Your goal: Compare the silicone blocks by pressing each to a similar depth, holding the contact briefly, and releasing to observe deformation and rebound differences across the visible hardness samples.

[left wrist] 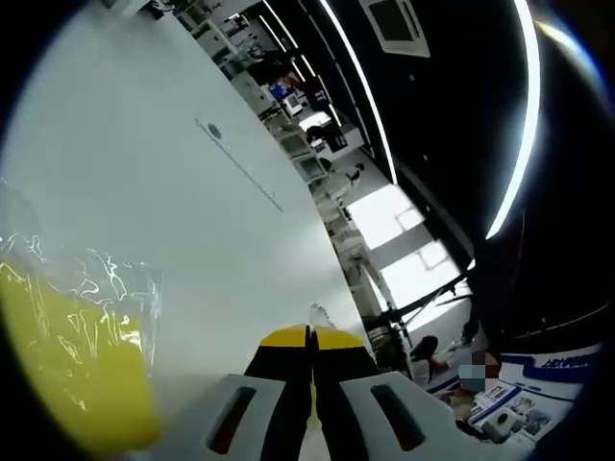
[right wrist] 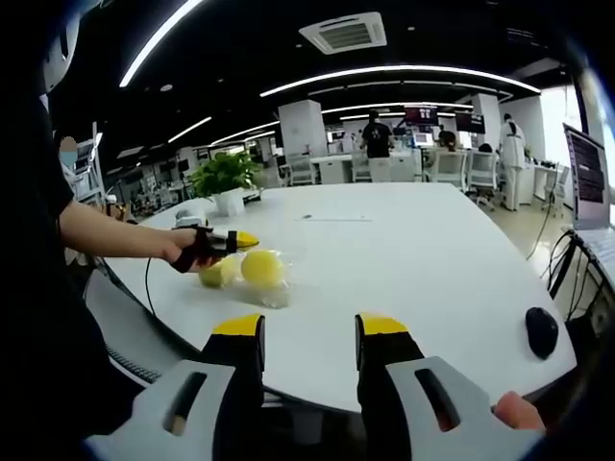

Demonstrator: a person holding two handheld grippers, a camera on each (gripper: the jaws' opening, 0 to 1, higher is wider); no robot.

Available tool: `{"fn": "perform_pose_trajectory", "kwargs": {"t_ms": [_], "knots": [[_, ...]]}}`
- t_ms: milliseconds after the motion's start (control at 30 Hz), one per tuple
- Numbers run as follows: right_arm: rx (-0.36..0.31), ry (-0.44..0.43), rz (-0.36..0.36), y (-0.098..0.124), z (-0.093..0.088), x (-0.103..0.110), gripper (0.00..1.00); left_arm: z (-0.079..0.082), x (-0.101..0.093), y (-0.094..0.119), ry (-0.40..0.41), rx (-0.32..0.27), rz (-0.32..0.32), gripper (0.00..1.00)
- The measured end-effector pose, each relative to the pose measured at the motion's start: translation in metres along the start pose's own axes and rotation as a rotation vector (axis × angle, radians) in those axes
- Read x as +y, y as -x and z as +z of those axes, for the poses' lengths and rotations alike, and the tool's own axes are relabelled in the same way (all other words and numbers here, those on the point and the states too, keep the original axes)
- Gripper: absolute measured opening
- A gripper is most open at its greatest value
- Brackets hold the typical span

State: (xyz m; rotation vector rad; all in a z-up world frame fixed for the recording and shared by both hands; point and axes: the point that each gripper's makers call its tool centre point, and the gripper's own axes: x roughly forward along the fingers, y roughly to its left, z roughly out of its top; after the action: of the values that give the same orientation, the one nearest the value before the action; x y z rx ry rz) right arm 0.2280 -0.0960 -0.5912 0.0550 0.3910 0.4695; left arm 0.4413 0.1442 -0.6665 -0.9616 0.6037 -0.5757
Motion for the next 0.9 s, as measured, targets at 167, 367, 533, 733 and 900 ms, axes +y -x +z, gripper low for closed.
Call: {"fn": "perform_pose_trajectory", "kwargs": {"t_ms": [167,367,533,733,900], "knots": [[0.005,-0.003,0.001,-0.002,0.0,0.001,0.33,0.0,0.01,-0.004,-0.016,0.009,0.043,0.0],[0.0,-0.003,-0.001,-0.002,0.002,0.001,0.32,0.0,0.02,-0.01,-0.063,0.035,0.108,0.0],[0.0,-0.003,-0.004,-0.002,0.003,0.0,0.32,-0.001,0.024,-0.014,-0.101,0.061,0.15,0.0],[-0.001,-0.004,-0.004,-0.002,0.002,0.0,0.32,-0.001,0.031,-0.016,-0.126,0.077,0.18,0.0],[-0.002,-0.006,-0.006,-0.001,0.001,0.001,0.32,-0.001,0.039,-0.015,-0.145,0.092,0.217,0.0]]}}
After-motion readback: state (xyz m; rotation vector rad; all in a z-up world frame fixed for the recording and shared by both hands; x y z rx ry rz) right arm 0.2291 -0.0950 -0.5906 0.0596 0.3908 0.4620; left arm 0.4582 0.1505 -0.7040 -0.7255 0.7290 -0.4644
